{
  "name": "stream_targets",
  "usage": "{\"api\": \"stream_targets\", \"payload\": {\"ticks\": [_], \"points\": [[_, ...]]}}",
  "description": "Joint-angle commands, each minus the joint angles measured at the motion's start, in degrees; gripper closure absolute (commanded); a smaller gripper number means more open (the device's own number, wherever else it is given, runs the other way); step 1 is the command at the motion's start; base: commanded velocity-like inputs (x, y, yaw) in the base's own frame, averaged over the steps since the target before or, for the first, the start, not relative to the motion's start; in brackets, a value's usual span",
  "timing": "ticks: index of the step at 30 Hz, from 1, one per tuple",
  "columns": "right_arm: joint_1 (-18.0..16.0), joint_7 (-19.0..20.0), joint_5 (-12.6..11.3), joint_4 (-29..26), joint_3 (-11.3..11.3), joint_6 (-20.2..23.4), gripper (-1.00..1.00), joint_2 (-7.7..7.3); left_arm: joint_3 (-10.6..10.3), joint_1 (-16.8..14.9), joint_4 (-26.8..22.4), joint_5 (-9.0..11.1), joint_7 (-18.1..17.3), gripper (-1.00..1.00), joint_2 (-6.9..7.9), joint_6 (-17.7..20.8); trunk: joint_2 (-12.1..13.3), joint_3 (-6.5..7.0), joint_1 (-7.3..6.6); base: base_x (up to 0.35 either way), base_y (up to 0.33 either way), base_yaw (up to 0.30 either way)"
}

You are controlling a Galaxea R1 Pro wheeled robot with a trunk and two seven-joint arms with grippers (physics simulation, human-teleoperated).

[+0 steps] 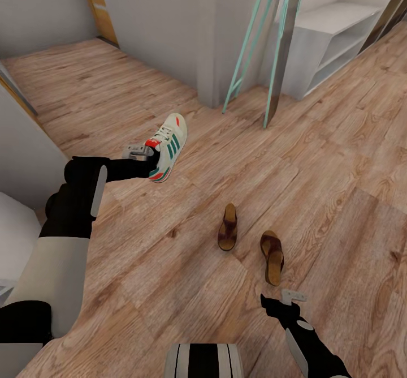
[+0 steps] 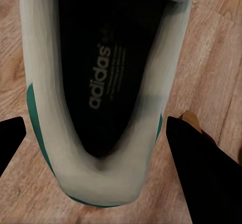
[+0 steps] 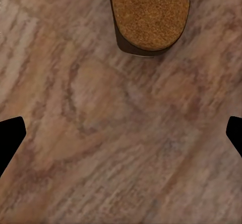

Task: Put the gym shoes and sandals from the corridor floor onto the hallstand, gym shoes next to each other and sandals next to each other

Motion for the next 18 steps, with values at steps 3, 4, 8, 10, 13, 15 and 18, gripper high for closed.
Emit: {"api": "stream_targets", "payload": {"ticks": [3,4,8,10,13,15,18], "points": [[0.00,-0.07,-0.48,-0.06,0.04,0.12,-1.00,0.00,0.04,-0.03,-0.04,-0.55,-0.56,1.00,0.01,0.13,-0.03,-0.26,0.02,0.000,0.000,0.000],[0.00,-0.07,-0.48,-0.06,0.04,0.12,-1.00,0.00,0.03,-0.03,-0.04,-0.55,-0.56,1.00,0.01,0.14,-0.04,-0.48,0.04,0.000,0.000,0.000],[0.00,-0.07,-0.48,-0.06,-0.02,0.12,-1.00,0.00,-0.04,-0.03,-0.04,-0.55,-0.56,1.00,-0.06,0.13,-0.09,-1.46,0.14,0.000,0.000,0.037],[0.00,-0.07,-0.48,-0.06,-0.03,0.12,-1.00,0.00,-0.06,-0.03,-0.04,-0.55,-0.56,1.00,-0.07,0.14,-0.11,-1.80,0.17,0.000,0.000,0.102],[0.00,-0.07,-0.48,-0.08,-0.04,0.12,-1.00,0.00,-0.08,-0.03,-0.04,-0.55,-0.56,1.00,-0.07,0.18,-0.11,-2.02,0.17,0.000,0.000,0.128],[0.00,-0.07,-0.48,-0.12,-0.07,0.12,-1.00,0.00,-0.06,-0.03,-0.04,-0.58,-0.56,1.00,-0.08,0.16,-0.11,-2.15,0.17,0.000,0.000,0.100],[0.00,-0.07,-0.48,-0.11,-0.12,0.12,-1.00,0.00,-0.02,-0.03,-0.04,-0.61,-0.56,1.00,-0.08,0.14,-0.11,-2.23,0.17,0.000,0.000,0.037]]}}
